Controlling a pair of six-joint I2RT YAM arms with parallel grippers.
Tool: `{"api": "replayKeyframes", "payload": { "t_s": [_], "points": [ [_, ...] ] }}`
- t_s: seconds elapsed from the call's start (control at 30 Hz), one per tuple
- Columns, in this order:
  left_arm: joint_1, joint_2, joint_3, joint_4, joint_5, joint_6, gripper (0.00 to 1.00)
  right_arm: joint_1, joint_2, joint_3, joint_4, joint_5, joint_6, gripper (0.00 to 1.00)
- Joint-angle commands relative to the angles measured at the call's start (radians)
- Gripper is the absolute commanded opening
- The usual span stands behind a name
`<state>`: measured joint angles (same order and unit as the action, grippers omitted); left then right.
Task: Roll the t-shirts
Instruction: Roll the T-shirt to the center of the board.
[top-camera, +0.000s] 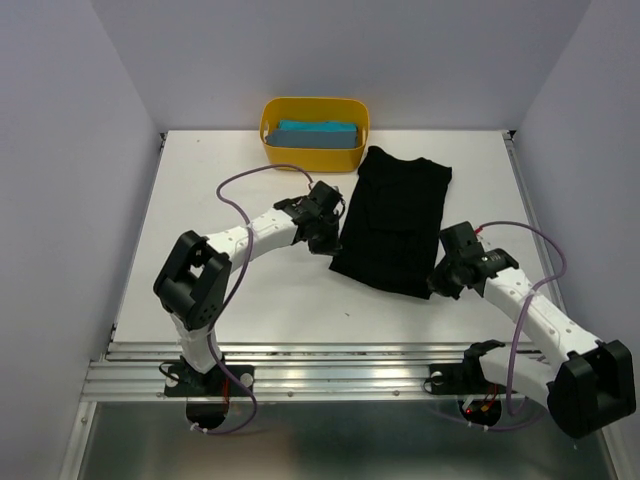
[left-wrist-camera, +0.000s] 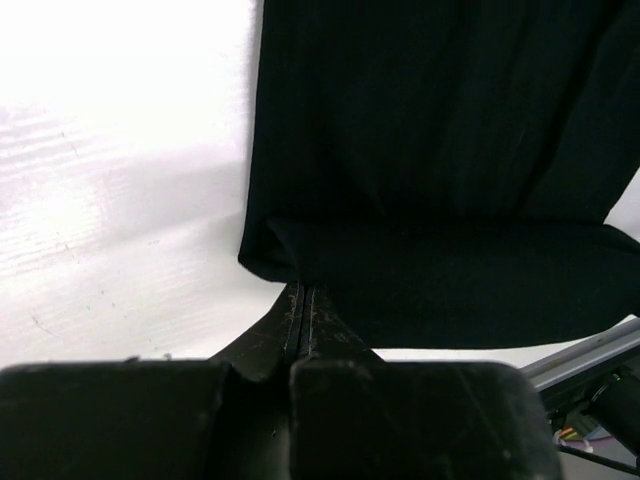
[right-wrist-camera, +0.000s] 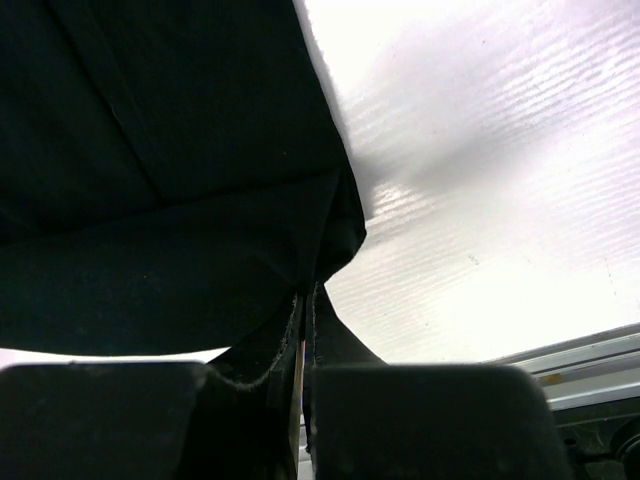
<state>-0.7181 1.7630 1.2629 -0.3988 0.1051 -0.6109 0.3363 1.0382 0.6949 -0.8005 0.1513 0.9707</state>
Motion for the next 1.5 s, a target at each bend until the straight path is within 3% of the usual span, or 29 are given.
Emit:
{"api": "replayKeyframes", "payload": {
  "t_s": [0.0, 0.43, 0.77, 0.9, 1.07, 1.13, 1.2, 1.3, 1.47],
  "points": [
    [0.019, 0.016, 0.076, -0.005, -0.033, 0.046, 0.00, 0.007, 0.028, 0.054, 0.003, 0.083, -0.027, 0.01],
    [0.029, 0.099, 0.113, 0.072, -0.062, 0.105, 0.00, 0.007, 0.095, 0.032, 0.072, 0.125, -0.021, 0.02],
    [0.029, 0.147, 0.093, 0.166, -0.076, 0.148, 0.00, 0.007, 0.197, 0.071, 0.135, 0.240, -0.035, 0.09],
    [0.031, 0.158, 0.104, 0.169, -0.093, 0.161, 0.00, 0.007, 0.217, 0.086, 0.150, 0.269, -0.046, 0.19],
    [0.032, 0.159, 0.110, 0.172, -0.094, 0.165, 0.00, 0.007, 0.198, 0.103, 0.158, 0.261, -0.079, 0.19],
    [0.032, 0.158, 0.107, 0.170, -0.094, 0.168, 0.06, 0.007, 0.197, 0.101, 0.167, 0.252, -0.084, 0.20],
    [0.032, 0.156, 0.105, 0.169, -0.094, 0.169, 0.15, 0.007, 0.198, 0.097, 0.172, 0.245, -0.089, 0.30],
    [0.032, 0.136, 0.099, 0.169, -0.128, 0.174, 0.47, 0.007, 0.189, 0.092, 0.175, 0.235, -0.090, 0.32],
    [0.032, 0.113, 0.118, 0.147, -0.151, 0.181, 0.70, 0.007, 0.120, 0.115, 0.170, 0.208, -0.104, 0.33]
  ]
}}
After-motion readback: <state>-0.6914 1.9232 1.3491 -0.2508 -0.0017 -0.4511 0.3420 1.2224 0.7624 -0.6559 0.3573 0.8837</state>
